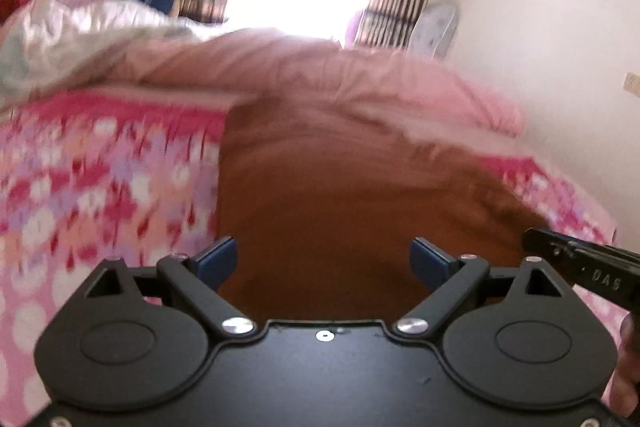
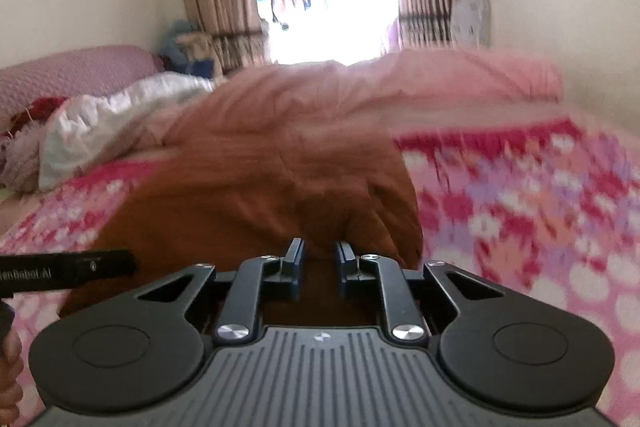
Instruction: Fold large clothes
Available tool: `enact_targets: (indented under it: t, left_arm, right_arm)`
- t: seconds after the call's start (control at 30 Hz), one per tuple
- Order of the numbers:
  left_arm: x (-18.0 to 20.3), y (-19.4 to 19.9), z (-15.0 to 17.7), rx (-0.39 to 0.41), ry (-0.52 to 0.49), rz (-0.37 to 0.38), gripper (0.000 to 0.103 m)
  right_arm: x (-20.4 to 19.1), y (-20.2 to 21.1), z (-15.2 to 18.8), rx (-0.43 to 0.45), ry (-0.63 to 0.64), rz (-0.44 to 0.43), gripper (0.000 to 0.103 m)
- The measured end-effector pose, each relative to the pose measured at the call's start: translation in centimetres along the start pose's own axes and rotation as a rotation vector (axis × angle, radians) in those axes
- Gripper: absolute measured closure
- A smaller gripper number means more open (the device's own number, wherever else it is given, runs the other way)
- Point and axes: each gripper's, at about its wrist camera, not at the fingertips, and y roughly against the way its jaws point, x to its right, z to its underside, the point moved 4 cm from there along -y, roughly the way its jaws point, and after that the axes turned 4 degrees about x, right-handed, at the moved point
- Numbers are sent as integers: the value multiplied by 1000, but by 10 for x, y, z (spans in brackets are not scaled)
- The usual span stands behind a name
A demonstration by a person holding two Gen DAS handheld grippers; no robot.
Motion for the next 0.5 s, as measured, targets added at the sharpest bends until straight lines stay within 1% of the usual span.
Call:
enact_targets:
  t: [0.1,0.2,0.3,0.37,0.5]
  left_arm:
    - [9,-9,-19,24,-20,33,10]
    - [11,-34,-21,-18,-18,43,10]
    - [10,-58,-11,-84,-14,19,10]
    - [11,-64,-5,-76,-53,-15,9]
    - [10,-72,2,-81,-70,-21,7]
  right_arm:
    - [-4,-3,-22,38,1,-13,83]
    - [-3,-21,-32,32,2,14,83]
    - [2,-41,-27,-13,-6,33,83]
    - [3,-50,-20,-36,2,40,83]
    - [7,-61,-10,-59,-4,43,83]
